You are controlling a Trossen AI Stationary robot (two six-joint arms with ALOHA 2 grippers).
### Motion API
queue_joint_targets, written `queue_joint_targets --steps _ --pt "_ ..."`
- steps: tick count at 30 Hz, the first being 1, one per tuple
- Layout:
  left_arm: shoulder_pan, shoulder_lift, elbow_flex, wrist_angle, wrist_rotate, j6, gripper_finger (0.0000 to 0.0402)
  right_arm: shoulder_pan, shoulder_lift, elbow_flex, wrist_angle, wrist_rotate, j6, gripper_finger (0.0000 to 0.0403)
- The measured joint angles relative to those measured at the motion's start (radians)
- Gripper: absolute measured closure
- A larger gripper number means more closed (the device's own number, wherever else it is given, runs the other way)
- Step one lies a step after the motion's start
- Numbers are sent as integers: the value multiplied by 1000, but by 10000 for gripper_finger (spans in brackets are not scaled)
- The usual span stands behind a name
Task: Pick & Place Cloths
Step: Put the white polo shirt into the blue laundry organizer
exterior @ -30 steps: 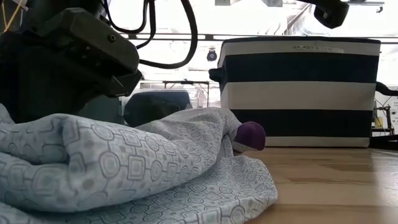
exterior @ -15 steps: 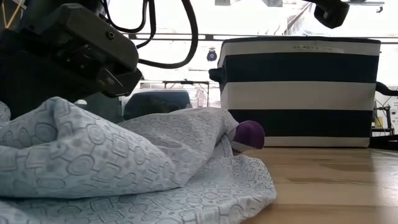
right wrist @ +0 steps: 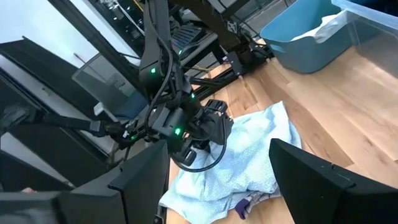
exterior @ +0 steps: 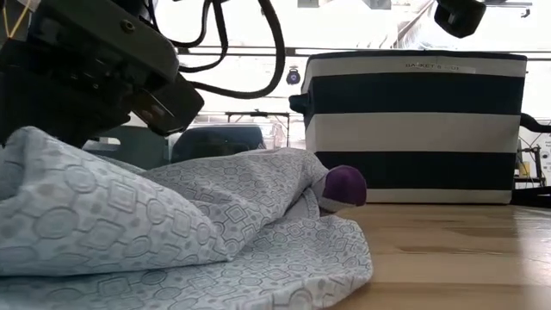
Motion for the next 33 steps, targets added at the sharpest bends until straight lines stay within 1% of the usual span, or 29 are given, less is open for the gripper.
queue_joint_targets --steps 3,5,12,16,22,28,31,33 --pt "-1 -45 -3 2 0 7 358 0 0 0 0 -1 4 130" --pt "-3 -85 -10 -26 -16 1 358 0 0 0 0 -3 3 130" --pt "-3 -282 -5 -103 -54 -31 358 0 0 0 -5 -3 0 131" --pt "-3 -402 -4 -128 -114 -60 358 0 0 0 -8 -3 -1 131" --pt "-2 -556 -4 -146 -244 -89 358 0 0 0 -17 -1 -19 131" --pt "-2 -680 1 -136 -319 -91 358 0 0 0 -33 0 -20 131" --pt "-2 -719 40 -140 -376 -61 358 0 0 0 -38 0 -20 131" --pt "-2 -733 88 -141 -436 -19 358 0 0 0 -41 3 -21 131"
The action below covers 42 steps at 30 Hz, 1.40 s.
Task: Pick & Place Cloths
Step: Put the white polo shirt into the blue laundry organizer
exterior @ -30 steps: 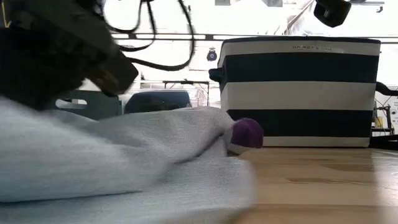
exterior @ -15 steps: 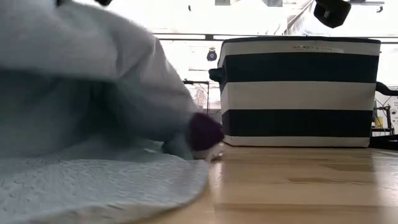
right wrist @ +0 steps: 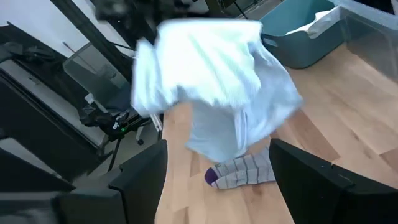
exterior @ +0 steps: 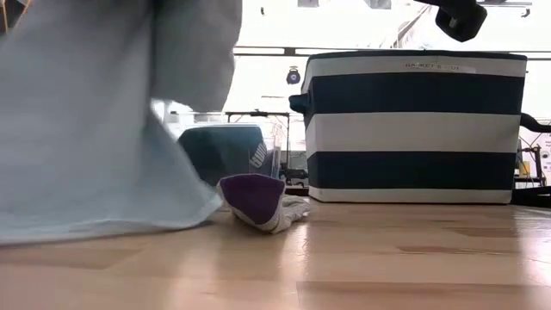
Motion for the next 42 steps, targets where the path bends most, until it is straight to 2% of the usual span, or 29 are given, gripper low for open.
queue_joint_targets --steps 7,13,17,22,29,35,42 --pt "0 -4 233 -11 -210 190 358 0 0 0 -4 6 -6 131" --pt "1 -3 372 1 -413 310 358 0 3 0 -4 6 -9 131" --pt "1 -3 426 17 -483 372 358 0 9 0 2 7 -13 131" --pt "9 -3 431 98 -529 473 358 0 20 0 88 36 -101 131" --pt "117 21 432 126 -442 640 359 0 43 0 366 38 -338 131" --pt "218 73 432 175 -275 903 359 -3 88 0 570 141 -378 130" --pt "289 118 432 158 -76 1171 359 -10 141 0 676 150 -465 130"
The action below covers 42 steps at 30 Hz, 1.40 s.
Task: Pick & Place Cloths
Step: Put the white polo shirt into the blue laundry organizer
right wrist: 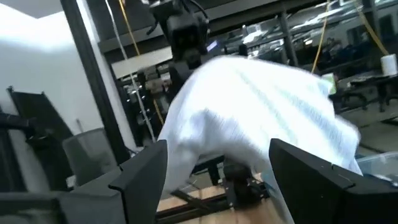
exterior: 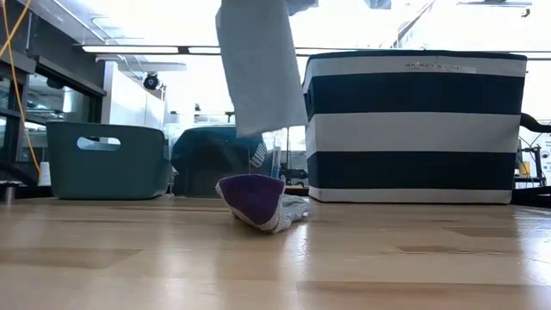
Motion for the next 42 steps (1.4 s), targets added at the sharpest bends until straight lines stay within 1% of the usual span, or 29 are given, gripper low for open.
queue_joint_targets --steps 7,11,13,17,23,24,26,28,32,34,36,42 --pt "81 25 0 -101 237 143 359 0 28 0 99 65 -57 130" --pt "112 36 1 -194 334 215 359 -6 28 0 99 65 -136 130" --pt "121 43 8 -254 365 239 359 -18 28 0 89 61 -161 130" --pt "124 85 74 -408 380 255 359 -53 37 0 43 59 -158 130" --pt "101 202 256 -696 377 220 359 -88 112 1 50 2 -110 130" --pt "96 215 278 -693 392 218 359 -92 128 1 49 -2 -108 130" --pt "79 223 308 -674 454 219 359 -92 162 1 53 -16 -106 130" --pt "60 242 347 -687 479 219 359 -94 190 1 57 -18 -107 130" --pt "36 268 382 -672 541 149 359 -98 239 1 81 -47 -112 130" --pt "20 278 386 -674 536 137 359 -105 256 1 103 -78 -120 130" --pt "7 290 385 -687 522 115 359 -117 267 1 123 -129 -138 130" --pt "-17 349 381 -683 527 76 359 -176 270 1 140 -279 -148 130"
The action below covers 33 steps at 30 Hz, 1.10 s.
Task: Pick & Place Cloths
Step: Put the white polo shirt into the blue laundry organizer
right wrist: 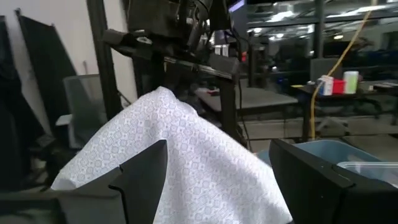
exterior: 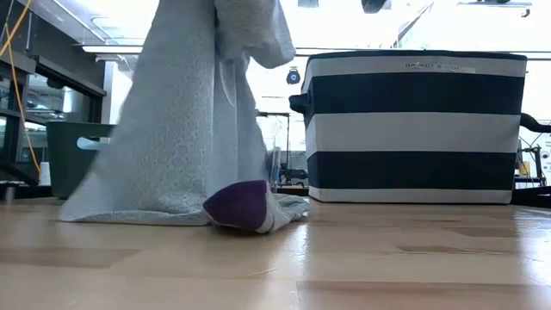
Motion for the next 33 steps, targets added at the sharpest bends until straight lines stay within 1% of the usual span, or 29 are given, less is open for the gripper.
queue_joint_targets --steps 3,5,8,13,15,18,22,27,29,33 --pt "-5 20 1 3 12 -42 359 -42 0 28 -33 -78 10 130" --pt "-5 27 0 2 8 -61 359 -69 6 69 -88 -139 5 130" --pt "-4 44 1 4 7 -103 359 -110 37 153 -211 -234 -20 130" --pt "-4 44 1 1 4 -146 359 -164 130 322 -426 -416 -82 130" --pt "-4 44 1 2 4 -164 359 -183 172 384 -481 -467 -123 130" --pt "-4 45 1 4 4 -182 359 -207 234 444 -543 -503 -190 130" --pt "-4 45 1 4 5 -190 359 -230 318 528 -537 -551 -251 130" --pt "-4 45 1 4 5 -190 359 -223 425 603 -545 -663 -253 130" --pt "-4 45 1 4 4 -190 359 -211 457 623 -564 -687 -253 130" --pt "-4 45 1 3 4 -185 359 -188 504 642 -569 -689 -257 130"
